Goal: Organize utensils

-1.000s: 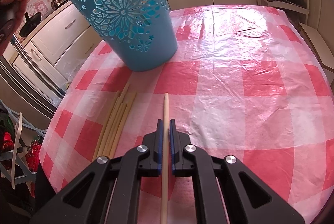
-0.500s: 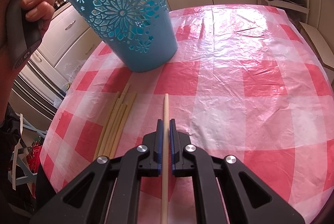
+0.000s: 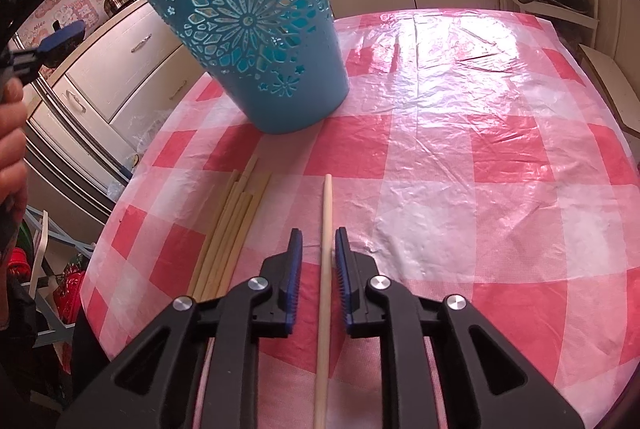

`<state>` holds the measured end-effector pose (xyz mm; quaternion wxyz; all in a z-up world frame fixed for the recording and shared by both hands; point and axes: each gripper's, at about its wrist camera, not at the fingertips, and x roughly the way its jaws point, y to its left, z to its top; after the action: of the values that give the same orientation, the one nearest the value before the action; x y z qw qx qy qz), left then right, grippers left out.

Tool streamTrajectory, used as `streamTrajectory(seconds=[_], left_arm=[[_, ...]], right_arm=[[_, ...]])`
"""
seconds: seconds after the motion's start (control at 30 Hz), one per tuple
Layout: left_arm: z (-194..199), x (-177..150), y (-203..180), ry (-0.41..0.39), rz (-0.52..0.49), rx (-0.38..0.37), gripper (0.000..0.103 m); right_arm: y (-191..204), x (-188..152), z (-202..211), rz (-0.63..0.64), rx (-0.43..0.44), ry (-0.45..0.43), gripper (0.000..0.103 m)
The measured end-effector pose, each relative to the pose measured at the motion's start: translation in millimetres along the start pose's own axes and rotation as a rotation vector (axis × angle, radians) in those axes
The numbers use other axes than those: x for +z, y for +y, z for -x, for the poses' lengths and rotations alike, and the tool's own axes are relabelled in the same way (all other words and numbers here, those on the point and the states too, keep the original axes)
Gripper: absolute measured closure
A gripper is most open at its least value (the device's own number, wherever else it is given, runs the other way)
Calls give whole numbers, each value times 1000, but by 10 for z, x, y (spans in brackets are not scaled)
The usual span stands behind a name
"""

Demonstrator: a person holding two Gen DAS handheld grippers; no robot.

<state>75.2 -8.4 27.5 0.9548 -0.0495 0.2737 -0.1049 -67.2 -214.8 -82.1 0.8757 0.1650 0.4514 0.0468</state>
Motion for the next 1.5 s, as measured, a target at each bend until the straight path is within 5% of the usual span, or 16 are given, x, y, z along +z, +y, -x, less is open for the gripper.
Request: streamTrajectory(seconds=[0.37,0.6,0.8,1.03,1.1,1.17,1.23,1.4,1.5], left_arm=[[94,-742,605,185,70,24,25],[111,-901,723,218,99,7,25],[142,-906,667,223,83,4,25],[141,-974,663,247,73,8,25],[128,-987,648,257,77,7,25],[127,-990,620,261,81,-6,25],[118,-983,510,269,58,-51,25],[42,-1045,-201,284,-224,-199,25],[-4,-1185,-700,270,-448,-249,25]], right_arm=[[112,-126,78,56,-104,19,84],[240,-235,94,121,-178,6,78],[357,-264,49,238,-210,16,91],[487,-265,63,719,-77,184,94],[440,-203,61,813,-100,240,92],[335,-27,106,747,-135,236,78],[187,166,239,519,-60,208,50],[-290,-14,473,-107,281,158,49],[-470,-360,464,-274,288,156,49]])
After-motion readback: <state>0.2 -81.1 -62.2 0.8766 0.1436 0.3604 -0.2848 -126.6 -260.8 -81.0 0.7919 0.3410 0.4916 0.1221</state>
